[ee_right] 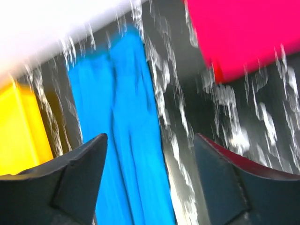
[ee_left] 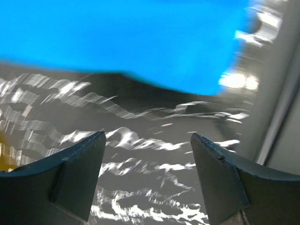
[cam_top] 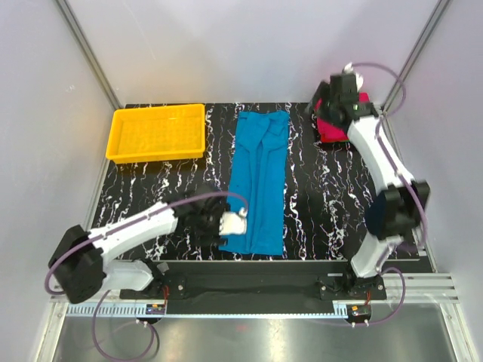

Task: Fold and stack the t-shirts
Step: Fold the tshirt

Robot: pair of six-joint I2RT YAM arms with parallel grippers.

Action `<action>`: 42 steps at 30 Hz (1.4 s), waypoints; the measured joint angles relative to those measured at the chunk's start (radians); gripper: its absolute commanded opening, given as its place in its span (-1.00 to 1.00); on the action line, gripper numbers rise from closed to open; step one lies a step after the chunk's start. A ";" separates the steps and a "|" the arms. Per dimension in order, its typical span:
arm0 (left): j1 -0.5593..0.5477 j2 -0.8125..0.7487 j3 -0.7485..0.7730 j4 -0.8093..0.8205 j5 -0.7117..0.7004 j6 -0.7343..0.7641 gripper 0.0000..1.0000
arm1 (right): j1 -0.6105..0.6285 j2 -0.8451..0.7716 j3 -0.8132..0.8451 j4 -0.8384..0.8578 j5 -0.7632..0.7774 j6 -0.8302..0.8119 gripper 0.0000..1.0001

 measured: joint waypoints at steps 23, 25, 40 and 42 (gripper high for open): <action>-0.273 -0.072 -0.333 0.460 0.000 0.322 0.35 | 0.692 -0.607 -1.160 -0.070 -0.162 0.500 0.12; -0.273 -0.069 -0.337 0.476 -0.006 0.324 0.29 | 0.692 -0.573 -1.160 -0.037 -0.173 0.502 0.12; -0.273 -0.063 -0.319 0.359 0.025 0.249 -1.00 | 0.693 -0.418 -1.159 0.023 -0.296 0.433 -0.98; -0.276 -0.062 -0.296 0.311 0.053 0.220 -1.00 | 0.695 -0.441 -1.159 -0.006 -0.301 0.431 -1.00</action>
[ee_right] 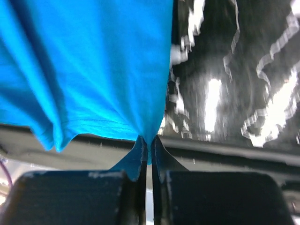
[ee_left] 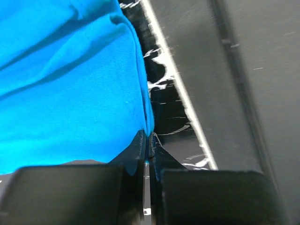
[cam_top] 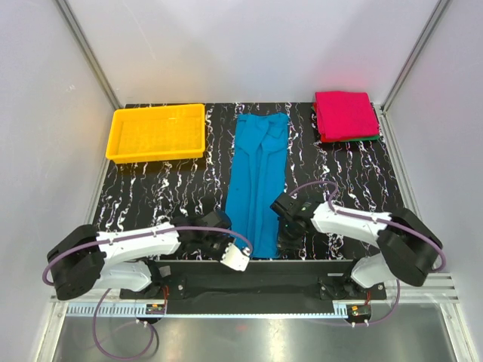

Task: Fold and stack the t-shirts
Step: Fold the tshirt

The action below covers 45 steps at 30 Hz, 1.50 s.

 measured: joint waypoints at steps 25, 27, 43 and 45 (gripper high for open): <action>0.410 0.392 0.630 -0.104 0.048 -0.122 -1.00 | -0.444 0.340 0.645 -0.159 0.009 -0.331 -1.00; 0.444 0.470 0.687 -0.078 0.033 -0.118 -1.00 | -0.475 0.394 0.694 -0.158 0.013 -0.354 -1.00; 0.489 0.693 0.834 -0.018 0.023 -0.061 -0.70 | -0.557 0.622 0.851 -0.148 -0.052 -0.407 -0.21; 0.493 0.707 0.842 -0.008 0.016 -0.053 -0.20 | -0.563 0.640 0.871 -0.150 -0.059 -0.412 -0.01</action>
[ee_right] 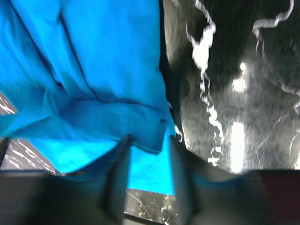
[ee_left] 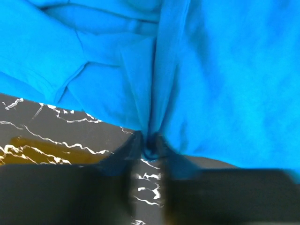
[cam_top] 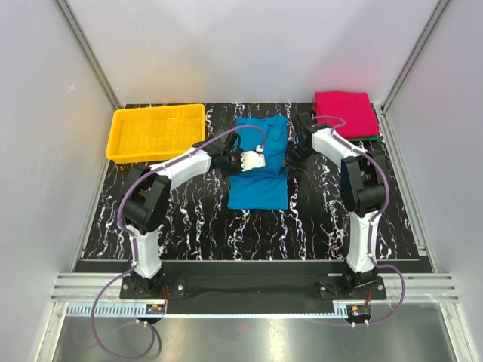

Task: Fold and stack the t-shirts
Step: Fold the tshirt

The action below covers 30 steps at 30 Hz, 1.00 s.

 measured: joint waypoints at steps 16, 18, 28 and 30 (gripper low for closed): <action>0.105 -0.053 0.112 0.074 -0.053 -0.296 0.19 | -0.001 -0.246 -0.128 0.056 0.087 -0.021 -0.70; 0.128 -0.120 0.037 0.040 -0.004 -0.296 0.19 | 0.033 -0.255 -0.163 0.094 0.011 -0.005 -0.75; 0.077 -0.180 -0.111 -0.167 0.251 -0.272 0.21 | 0.066 0.111 0.077 0.147 -0.054 0.004 -0.77; 0.040 -0.182 -0.144 -0.164 0.246 -0.254 0.25 | 0.061 0.143 0.130 0.143 -0.037 0.001 -0.77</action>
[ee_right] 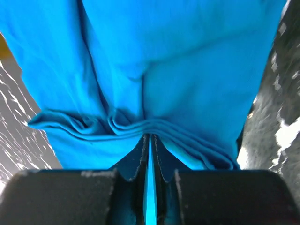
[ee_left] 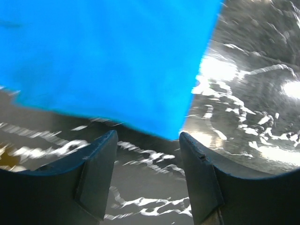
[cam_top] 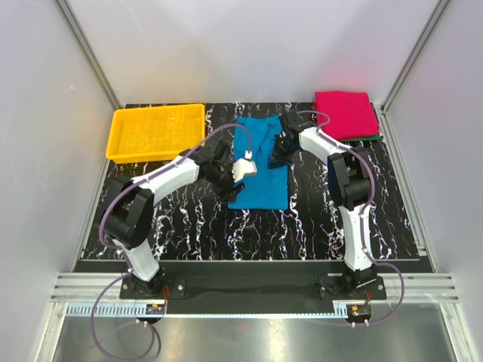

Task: Fold and stack the t-shirts
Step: Fold the tshirt

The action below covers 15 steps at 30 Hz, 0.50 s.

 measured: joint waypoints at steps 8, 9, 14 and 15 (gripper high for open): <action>-0.142 0.000 -0.125 0.067 -0.098 0.105 0.43 | -0.039 -0.001 0.011 -0.032 0.032 -0.014 -0.59; -0.147 0.000 -0.133 0.078 -0.111 0.117 0.43 | -0.042 -0.019 -0.011 -0.039 0.034 -0.016 -0.47; -0.157 0.000 -0.153 0.103 -0.166 0.166 0.38 | -0.043 -0.240 -0.252 -0.043 0.030 0.004 -0.18; -0.159 0.000 -0.157 0.107 -0.181 0.171 0.36 | -0.041 -0.293 -0.309 -0.035 0.030 0.012 -0.13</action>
